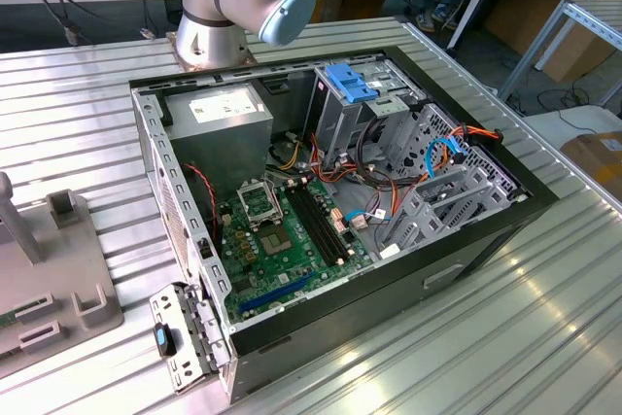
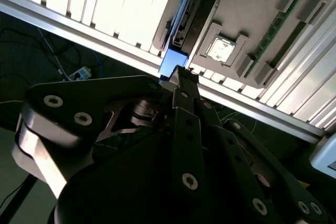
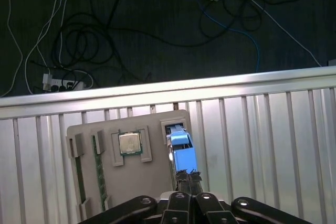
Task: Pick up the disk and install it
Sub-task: 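Pick up the disk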
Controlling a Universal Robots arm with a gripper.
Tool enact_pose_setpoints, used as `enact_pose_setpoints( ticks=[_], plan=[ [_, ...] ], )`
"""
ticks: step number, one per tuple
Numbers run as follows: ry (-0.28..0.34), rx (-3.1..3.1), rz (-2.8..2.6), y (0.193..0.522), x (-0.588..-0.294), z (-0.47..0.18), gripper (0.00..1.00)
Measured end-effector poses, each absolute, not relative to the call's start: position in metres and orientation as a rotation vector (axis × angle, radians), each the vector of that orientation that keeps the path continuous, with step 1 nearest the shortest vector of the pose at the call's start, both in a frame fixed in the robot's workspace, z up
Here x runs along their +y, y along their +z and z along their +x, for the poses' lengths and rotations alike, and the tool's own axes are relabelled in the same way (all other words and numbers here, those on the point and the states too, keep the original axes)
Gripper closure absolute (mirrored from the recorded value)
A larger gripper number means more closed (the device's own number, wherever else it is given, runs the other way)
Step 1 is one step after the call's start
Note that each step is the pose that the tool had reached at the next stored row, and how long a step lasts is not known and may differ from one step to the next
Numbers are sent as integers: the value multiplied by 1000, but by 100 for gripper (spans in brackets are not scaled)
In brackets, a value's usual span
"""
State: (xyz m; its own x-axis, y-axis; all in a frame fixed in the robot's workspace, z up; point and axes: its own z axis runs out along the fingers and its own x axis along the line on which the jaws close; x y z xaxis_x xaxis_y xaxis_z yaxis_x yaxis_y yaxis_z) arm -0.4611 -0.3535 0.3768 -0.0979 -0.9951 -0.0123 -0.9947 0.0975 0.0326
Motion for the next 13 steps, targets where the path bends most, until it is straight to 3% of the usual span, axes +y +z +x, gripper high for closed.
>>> enact_pose_setpoints(
  ticks=[13],
  plan=[
    [-40, -2320, 2110, 374, -354, -466, 89]
  ],
)
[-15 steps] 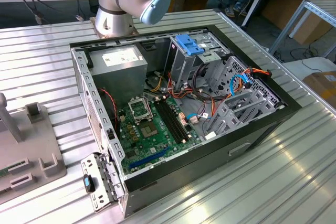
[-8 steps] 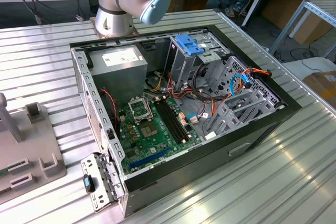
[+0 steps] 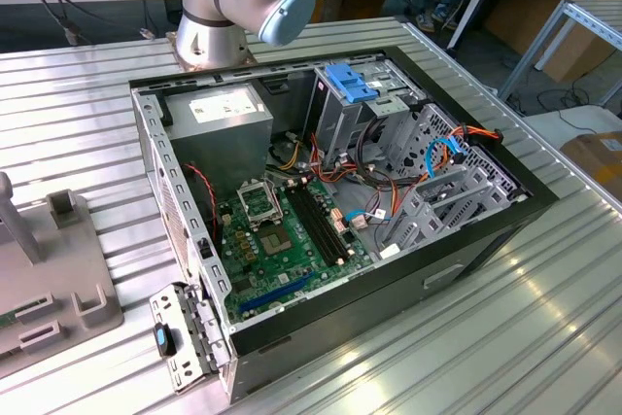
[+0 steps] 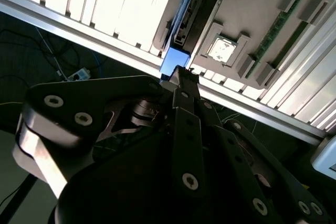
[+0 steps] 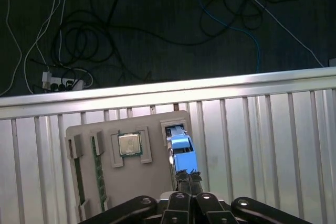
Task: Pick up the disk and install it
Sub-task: 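Pick up the disk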
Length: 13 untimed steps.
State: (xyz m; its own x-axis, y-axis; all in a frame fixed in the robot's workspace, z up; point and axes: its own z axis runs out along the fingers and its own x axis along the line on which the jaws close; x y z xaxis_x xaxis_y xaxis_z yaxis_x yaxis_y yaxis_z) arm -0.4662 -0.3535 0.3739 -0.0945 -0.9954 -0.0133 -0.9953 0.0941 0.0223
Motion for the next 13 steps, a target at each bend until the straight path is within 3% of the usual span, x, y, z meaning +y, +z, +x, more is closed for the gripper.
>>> enact_pose_setpoints(
  ticks=[8, 10, 13],
  plan=[
    [-40, -2320, 2110, 374, -354, -466, 89],
    [-40, -2320, 2110, 374, -354, -466, 64],
    [-40, -2320, 2110, 374, -354, -466, 52]
  ],
)
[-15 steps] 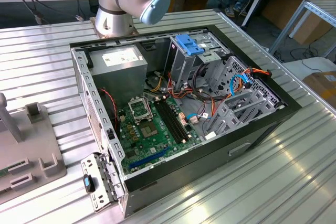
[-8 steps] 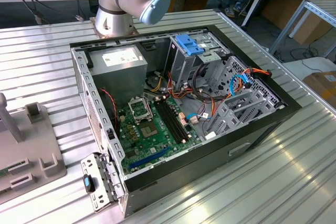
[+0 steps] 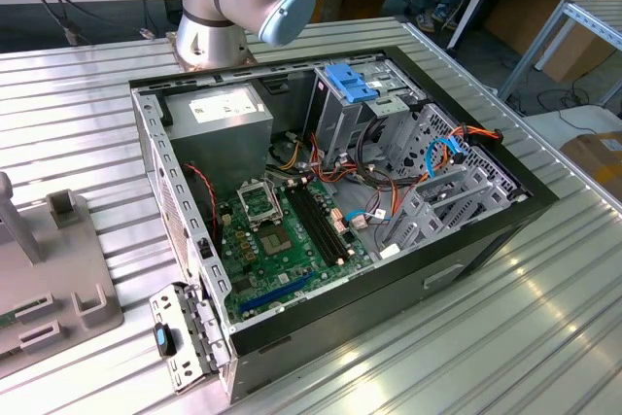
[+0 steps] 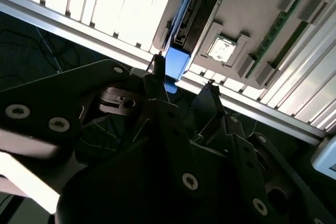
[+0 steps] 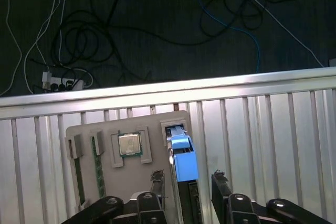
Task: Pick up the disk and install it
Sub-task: 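Pick up the disk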
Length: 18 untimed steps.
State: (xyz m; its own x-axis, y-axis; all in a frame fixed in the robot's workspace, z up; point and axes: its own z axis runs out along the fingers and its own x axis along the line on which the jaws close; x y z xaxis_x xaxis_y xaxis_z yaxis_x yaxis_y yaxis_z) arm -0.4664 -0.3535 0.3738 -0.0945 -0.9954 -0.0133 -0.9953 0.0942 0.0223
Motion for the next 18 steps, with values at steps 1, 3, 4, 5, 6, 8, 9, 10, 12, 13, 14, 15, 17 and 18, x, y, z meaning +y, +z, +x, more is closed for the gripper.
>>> enact_pose_setpoints(
  ticks=[1, 3, 4, 5, 6, 8, 9, 10, 12, 13, 14, 15, 17, 18],
  plan=[
    [-40, -2320, 2110, 374, -354, -466, 52],
    [-38, -2317, 2115, 373, -354, -467, 52],
    [-33, -2304, 2135, 373, -354, -467, 52],
    [-32, -2297, 2143, 372, -354, -467, 52],
    [-28, -2271, 2174, 371, -354, -467, 52],
    [-26, -2230, 2217, 369, -354, -467, 52],
    [-25, -2214, 2234, 368, -354, -467, 52],
    [-24, -2175, 2273, 366, -354, -467, 52],
    [-24, -2154, 2293, 364, -354, -467, 52],
    [-24, -2151, 2296, 363, -354, -467, 52],
    [-24, -2150, 2296, 363, -354, -467, 52],
    [-24, -2150, 2296, 363, -354, -467, 52],
    [-23, -2150, 2296, 363, -354, -467, 52],
    [-23, -2150, 2296, 363, -354, -467, 52]
  ],
)
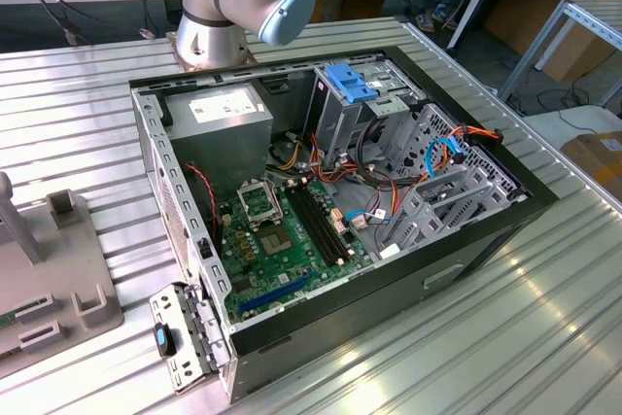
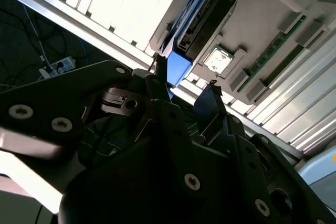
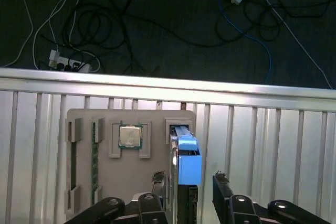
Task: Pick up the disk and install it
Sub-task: 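Pick up the disk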
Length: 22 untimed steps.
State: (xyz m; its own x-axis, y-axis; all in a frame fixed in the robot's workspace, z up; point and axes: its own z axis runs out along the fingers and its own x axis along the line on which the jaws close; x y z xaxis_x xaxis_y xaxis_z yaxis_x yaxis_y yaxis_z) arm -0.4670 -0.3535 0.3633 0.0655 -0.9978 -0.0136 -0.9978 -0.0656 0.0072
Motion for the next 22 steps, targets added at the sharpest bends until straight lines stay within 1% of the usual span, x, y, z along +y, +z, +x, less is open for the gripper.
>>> enact_pose_setpoints(
  ticks=[2, 3, 18, 22],
  plan=[
    [23, 2145, -2290, 363, -354, -467, 51],
    [23, 2145, -2290, 363, -354, -467, 44],
    [27, 2146, -2292, 322, -354, -467, 44],
    [27, 2146, -2292, 316, -354, -467, 44]
  ],
)
